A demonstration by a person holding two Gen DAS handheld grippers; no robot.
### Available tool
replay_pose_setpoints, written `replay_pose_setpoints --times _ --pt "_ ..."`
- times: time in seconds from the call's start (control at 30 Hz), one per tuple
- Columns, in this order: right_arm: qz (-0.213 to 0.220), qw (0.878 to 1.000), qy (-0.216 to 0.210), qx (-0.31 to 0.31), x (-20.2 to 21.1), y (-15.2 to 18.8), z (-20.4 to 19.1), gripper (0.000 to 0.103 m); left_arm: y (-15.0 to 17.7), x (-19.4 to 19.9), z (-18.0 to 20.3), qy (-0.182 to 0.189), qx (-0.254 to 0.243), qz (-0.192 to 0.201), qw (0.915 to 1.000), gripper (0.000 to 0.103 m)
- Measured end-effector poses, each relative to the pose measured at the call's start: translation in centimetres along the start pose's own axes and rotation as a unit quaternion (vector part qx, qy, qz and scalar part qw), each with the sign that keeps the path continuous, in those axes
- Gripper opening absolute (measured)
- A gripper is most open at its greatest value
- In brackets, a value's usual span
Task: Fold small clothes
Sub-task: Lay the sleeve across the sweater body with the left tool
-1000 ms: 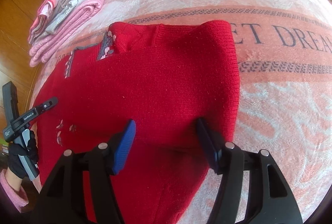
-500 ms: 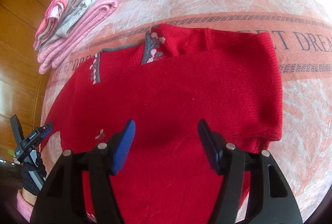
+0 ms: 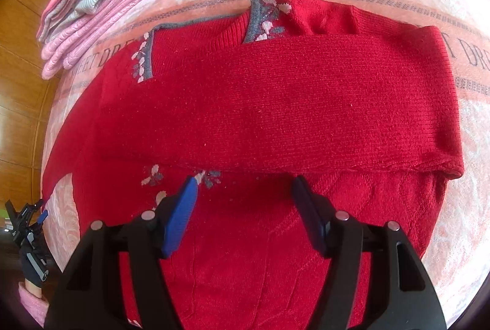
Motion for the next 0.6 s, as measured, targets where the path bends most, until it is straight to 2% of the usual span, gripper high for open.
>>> replay_pose_setpoints --times 0.2,0.4,0.6 --pt "0.004 1.0 0.007 0.005 -0.7 -0.3 0.0 0.068 -2.2 -1.0 -1.8 0.056 0.058 0.019 0.9966 0.057" --pt "0.01 1.0 0.01 0.012 -1.2 -0.6 -0.4 0.073 -3.1 -1.6 -2.0 0.075 0.065 0.038 0.9944 0.055" --pt "0.011 0.999 0.021 0.027 -1.4 -0.6 -0.8 0.077 -3.9 -1.7 -2.6 0.067 0.067 0.058 0.9938 0.032"
Point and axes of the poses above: each gripper's, at about its wrist camera, not at the fingertips, and x roughly against the way its jaws point, z to its right, y to its underside, the point moved 7 cm from there along -x, roughly the way its jaws point, and after that the axes turned 10 degrees about z, right-handed, at the moved point
